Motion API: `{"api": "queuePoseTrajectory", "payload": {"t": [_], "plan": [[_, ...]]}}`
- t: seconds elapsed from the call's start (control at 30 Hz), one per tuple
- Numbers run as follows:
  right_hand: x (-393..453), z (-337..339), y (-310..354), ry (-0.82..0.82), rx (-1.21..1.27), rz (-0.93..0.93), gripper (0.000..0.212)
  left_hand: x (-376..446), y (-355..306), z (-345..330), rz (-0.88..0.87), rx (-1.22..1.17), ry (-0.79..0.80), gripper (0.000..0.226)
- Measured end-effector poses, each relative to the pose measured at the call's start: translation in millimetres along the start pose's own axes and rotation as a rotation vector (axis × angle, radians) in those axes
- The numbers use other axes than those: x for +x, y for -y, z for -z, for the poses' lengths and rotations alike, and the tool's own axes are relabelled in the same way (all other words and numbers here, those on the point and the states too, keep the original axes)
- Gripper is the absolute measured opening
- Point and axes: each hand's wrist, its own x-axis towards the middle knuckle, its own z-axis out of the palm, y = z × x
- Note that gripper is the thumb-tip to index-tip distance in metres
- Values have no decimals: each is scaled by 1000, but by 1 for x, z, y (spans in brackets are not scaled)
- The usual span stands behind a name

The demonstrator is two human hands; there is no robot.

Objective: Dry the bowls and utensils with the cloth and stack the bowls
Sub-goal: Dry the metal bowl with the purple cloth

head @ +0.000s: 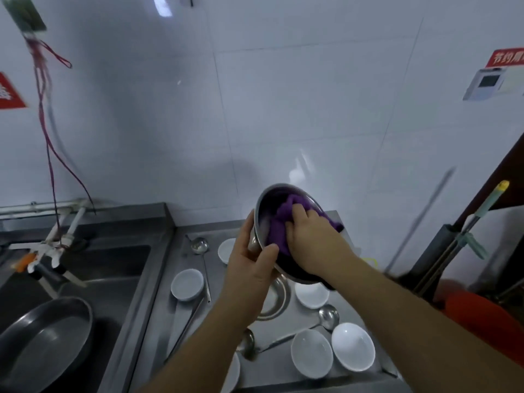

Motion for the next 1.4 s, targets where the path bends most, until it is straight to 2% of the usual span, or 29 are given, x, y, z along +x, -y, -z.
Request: {"api": "queuePoseTrajectory", "payload": {"t": [0.1,0.2,0.3,0.4,0.5,0.63,0.7,0.8,0.93,1.03,1.07,1.13,1.2,1.23,1.3,1.4], "plan": [[9,1,37,169,146,-151,32,0,-10,30,-31,59,14,79],[16,0,66,280,417,-285,36,2,-18,61,-21,59,35,82],[13,-12,89,333,721,-222,31,1,-22,87,8,25,76,71],[10,-31,100,274,920,-102,14,-1,-23,107,76,19,123,62],[17,-47,108,144,775,78,8,-4,-24,123,139,-22,126,58],[42,-54,107,-118,262,326,4,-3,-26,127,147,-54,61,57],[55,-50,100,-188,17,305,16,-1,-29,121,131,-56,12,57],[67,-41,99,-152,-157,104,34,5,-32,108,76,-59,-35,55],[73,-24,95,40,-100,-172,38,11,-37,95,-5,-41,-40,57],[65,-2,91,284,-33,-137,34,15,-39,87,-41,-22,-12,64],[60,2,90,332,79,-132,31,17,-40,85,-35,-26,-10,66],[47,3,87,363,468,-149,24,21,-40,81,-25,-44,16,61],[37,1,83,353,829,-183,15,23,-39,75,0,-45,36,55],[33,-2,80,314,924,-174,11,23,-38,72,25,-40,38,54],[34,-9,71,174,868,-65,7,22,-31,65,86,-51,39,53],[45,-17,57,-30,506,137,10,20,-21,55,148,-82,16,50]]}}
